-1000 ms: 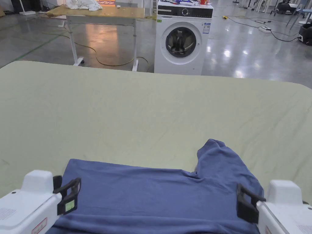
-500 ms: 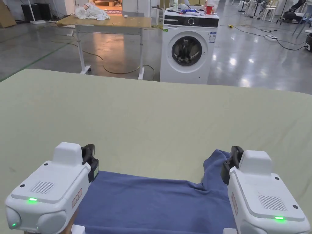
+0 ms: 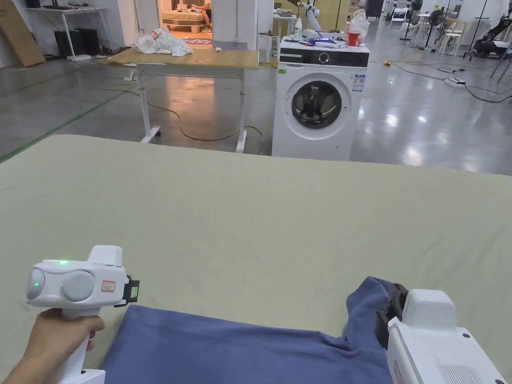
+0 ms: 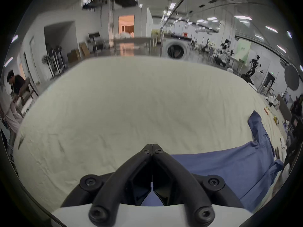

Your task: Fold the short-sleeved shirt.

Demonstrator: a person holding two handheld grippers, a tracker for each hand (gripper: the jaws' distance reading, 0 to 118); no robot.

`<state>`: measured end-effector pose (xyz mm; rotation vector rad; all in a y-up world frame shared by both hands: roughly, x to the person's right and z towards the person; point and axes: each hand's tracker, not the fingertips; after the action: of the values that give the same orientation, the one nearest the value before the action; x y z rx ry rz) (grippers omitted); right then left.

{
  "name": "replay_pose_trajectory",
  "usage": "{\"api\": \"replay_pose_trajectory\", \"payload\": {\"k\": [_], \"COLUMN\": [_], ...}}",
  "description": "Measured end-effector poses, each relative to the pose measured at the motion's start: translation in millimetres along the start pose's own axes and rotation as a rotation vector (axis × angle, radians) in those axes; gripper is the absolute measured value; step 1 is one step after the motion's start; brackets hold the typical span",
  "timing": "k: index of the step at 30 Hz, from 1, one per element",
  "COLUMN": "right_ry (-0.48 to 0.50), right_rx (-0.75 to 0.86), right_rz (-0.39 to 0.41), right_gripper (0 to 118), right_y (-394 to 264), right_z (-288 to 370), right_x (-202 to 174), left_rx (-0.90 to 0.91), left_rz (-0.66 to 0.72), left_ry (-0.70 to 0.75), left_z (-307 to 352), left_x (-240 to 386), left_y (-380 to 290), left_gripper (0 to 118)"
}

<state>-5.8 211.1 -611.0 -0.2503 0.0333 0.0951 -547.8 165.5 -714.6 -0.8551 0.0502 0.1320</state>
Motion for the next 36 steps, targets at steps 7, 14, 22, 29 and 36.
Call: {"api": "replay_pose_trajectory", "payload": {"k": [7, 14, 22, 29, 36], "right_ry": [-0.025, -0.064, -0.075, -0.022, 0.014], "right_rx": [-0.058, -0.138, -0.306, -0.63, -0.759], "right_rz": [0.015, 0.015, -0.072, -0.069, -0.016], "right_gripper": [0, 0, 0, 50, 64], "right_y": [-16.9, -33.3, -24.9, -19.8, -48.9], "right_z": [-5.7, -11.4, -48.1, -128.1, -184.3], "right_x": [13.6, 30.1, 80.3, 125.4, 130.5], "left_rx": [-0.216, -0.197, -0.119, -0.016, 0.05], "left_rz": [0.025, -0.105, -0.067, -0.093, -0.098], "left_ry": [0.016, 0.058, -0.027, -0.063, -0.075], "left_z": [-47.4, -40.5, -33.5, 9.4, 33.4], "left_x": [-8.5, 20.5, 4.6, 8.3, 8.6], "left_y": [1.2, -0.5, -12.0, -17.0, -24.9], "left_gripper": [53, 27, 0, 0, 0]}}
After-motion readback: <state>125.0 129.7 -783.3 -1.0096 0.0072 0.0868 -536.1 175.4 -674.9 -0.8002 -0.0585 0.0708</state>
